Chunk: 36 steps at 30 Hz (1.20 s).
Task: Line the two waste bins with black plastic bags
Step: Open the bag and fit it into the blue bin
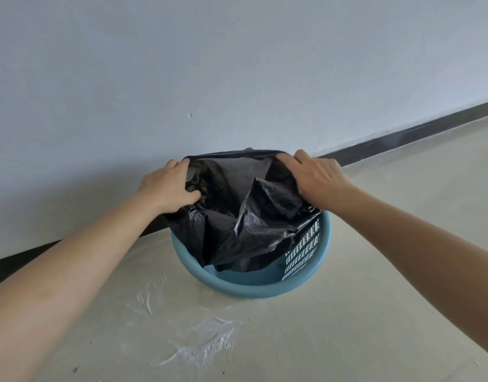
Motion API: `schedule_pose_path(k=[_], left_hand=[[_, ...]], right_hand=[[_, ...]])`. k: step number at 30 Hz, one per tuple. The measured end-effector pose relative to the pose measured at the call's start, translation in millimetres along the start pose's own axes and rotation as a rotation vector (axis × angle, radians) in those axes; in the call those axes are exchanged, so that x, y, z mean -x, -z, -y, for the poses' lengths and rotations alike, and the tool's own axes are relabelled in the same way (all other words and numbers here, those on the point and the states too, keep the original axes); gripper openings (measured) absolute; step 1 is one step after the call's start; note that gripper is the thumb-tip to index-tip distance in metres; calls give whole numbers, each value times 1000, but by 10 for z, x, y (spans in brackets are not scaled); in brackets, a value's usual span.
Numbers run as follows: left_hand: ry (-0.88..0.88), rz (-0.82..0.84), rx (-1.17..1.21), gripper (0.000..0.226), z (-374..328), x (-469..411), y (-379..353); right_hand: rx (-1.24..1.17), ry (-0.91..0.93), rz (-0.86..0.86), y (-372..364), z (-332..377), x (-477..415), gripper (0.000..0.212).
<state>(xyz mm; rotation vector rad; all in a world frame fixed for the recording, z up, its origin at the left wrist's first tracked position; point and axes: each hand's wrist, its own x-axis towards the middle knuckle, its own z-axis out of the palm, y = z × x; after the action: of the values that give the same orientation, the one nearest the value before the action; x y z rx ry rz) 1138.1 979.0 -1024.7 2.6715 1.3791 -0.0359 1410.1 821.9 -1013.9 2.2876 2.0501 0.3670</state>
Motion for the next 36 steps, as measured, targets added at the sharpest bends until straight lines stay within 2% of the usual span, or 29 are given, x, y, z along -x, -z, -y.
schedule_pose_path(k=[4,7,10,12,15,17,21,23,25,26,29,31,32,34,35,36], left_hand=[[43,154,314,60,-61,-47,-83],[99,101,485,23,-121,-114,-207],[238,93,664,10,-163,-193,-243],[344,106,763,9,-172,-228,-258],[421,85,836,10,-176,-258,-294],[441,51,855,14,-193,-258,-309],[515,-1,941,16,-277,-241,-353],[549,-25,1007,9,-401,-195,-353],[574,-59,1078,12,-532,-154,-367],[572,-78,1099,15,-576,-145,-374],[522,-94,1198,18,-558,-102,-371],[454,-72,1297,43,-525,-65,-341],[437,-79,1239,61,-517,-36,-332],[401,-224,744,86,-575,60,-312],[355,-376,480,85,-634,137,-279],[269,-547,332,77,-725,224,-225]], right_hand=[[-84,-86,44,-69,7,-144,49],[-224,-172,163,-155,65,-296,43],[-400,-335,316,-221,36,-415,38],[-526,-442,393,-284,-20,-454,28],[-676,-550,422,-365,-119,-454,30],[-776,-610,384,-401,-175,-395,34],[-1061,-659,294,-363,-301,-152,24],[-1093,-747,182,-315,-441,27,42],[-1084,-861,90,-253,-580,185,64],[-1057,-882,72,-224,-613,232,66],[-1044,-881,97,-203,-571,216,62],[-1110,-869,87,-223,-554,219,46],[-1161,-869,72,-248,-555,235,36],[-1273,-896,61,-286,-583,341,22],[-1320,-917,58,-315,-593,380,21],[-1354,-939,52,-331,-598,402,20]])
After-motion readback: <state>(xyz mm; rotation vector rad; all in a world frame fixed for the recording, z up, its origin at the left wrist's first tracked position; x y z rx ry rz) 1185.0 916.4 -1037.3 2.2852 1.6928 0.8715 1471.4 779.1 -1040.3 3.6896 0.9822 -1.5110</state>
